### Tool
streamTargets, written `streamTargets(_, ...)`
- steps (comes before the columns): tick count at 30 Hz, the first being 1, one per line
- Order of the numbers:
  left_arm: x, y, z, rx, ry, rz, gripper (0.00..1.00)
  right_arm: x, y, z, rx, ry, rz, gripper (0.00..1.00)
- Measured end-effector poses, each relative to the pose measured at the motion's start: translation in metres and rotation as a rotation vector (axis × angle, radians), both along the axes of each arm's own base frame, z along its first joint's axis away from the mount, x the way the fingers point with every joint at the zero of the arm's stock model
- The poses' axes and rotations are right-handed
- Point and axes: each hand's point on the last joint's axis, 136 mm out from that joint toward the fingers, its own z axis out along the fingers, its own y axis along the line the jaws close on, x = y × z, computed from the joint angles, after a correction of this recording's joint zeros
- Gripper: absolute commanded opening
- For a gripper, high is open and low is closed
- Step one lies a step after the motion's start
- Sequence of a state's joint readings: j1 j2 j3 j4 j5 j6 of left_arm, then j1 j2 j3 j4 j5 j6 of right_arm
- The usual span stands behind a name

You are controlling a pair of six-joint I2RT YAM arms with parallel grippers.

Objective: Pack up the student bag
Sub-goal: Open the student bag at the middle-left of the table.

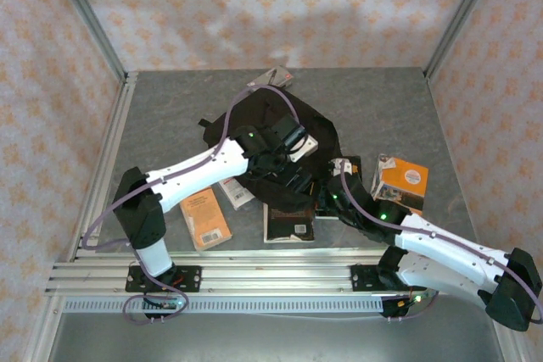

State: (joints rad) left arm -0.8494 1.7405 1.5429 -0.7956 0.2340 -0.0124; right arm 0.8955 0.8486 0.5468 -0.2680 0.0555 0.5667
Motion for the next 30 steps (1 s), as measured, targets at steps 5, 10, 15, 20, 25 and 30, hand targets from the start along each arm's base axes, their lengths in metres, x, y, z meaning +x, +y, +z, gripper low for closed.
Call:
streamTargets(5, -0.001, -0.003, -0.009, 0.013, 0.018, -0.017, 0.59, 0.000, 0.000, -0.001, 0.001, 0.002, -0.002, 0.00)
streamTargets(10, 0.004, -0.007, -0.016, 0.025, 0.018, -0.020, 0.11, 0.000, 0.000, -0.001, 0.007, 0.004, -0.006, 0.00)
streamTargets(15, 0.014, 0.001, -0.018, 0.072, -0.031, 0.014, 0.00, 0.000, -0.001, 0.001, 0.014, -0.002, -0.007, 0.00)
streamTargets(20, 0.039, 0.021, -0.016, 0.098, -0.077, 0.095, 0.00, -0.001, -0.005, 0.011, 0.045, -0.025, -0.024, 0.00)
streamTargets(25, 0.072, 0.063, -0.004, 0.074, -0.094, 0.248, 0.00, -0.004, -0.012, 0.011, 0.044, -0.029, -0.034, 0.00)
streamTargets(30, 0.085, 0.087, 0.031, -0.021, -0.122, 0.355, 0.00, -0.007, -0.020, 0.007, 0.017, -0.019, -0.050, 0.22)
